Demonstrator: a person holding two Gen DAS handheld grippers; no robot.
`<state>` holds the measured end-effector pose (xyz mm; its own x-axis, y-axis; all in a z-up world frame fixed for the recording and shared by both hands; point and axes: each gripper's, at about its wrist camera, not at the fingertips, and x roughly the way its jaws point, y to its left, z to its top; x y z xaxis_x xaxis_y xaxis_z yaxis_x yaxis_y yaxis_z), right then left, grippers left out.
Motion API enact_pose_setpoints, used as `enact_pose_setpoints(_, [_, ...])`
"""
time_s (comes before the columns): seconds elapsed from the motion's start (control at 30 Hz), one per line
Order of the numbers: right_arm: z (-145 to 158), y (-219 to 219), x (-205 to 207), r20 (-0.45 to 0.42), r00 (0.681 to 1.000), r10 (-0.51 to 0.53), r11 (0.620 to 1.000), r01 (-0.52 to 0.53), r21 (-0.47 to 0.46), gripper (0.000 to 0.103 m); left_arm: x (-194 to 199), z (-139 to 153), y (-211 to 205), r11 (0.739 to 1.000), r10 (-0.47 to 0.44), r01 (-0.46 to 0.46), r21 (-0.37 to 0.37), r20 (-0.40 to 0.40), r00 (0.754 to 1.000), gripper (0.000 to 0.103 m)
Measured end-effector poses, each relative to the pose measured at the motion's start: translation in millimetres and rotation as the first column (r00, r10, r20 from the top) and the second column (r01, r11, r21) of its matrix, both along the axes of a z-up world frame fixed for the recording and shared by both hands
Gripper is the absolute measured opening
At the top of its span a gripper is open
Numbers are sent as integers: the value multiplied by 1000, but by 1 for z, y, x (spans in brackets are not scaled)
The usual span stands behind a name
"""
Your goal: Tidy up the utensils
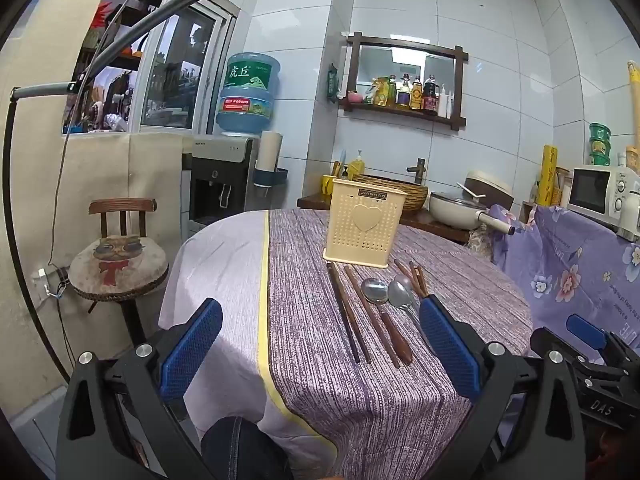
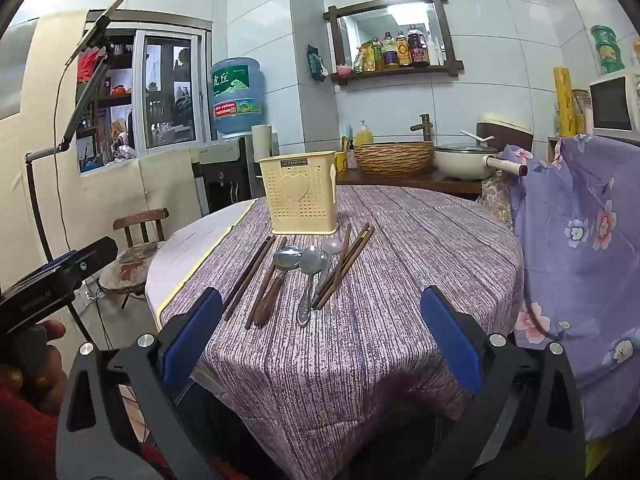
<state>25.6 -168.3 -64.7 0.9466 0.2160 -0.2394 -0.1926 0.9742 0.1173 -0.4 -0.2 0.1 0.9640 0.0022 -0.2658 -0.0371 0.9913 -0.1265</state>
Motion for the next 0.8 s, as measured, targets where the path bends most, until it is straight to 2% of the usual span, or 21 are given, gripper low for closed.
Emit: enact_pose_setpoints(0.8, [0, 2, 0, -12, 1000, 3, 1000, -3, -7, 98, 1, -1, 3, 1000, 0, 0, 4, -11, 1000, 98])
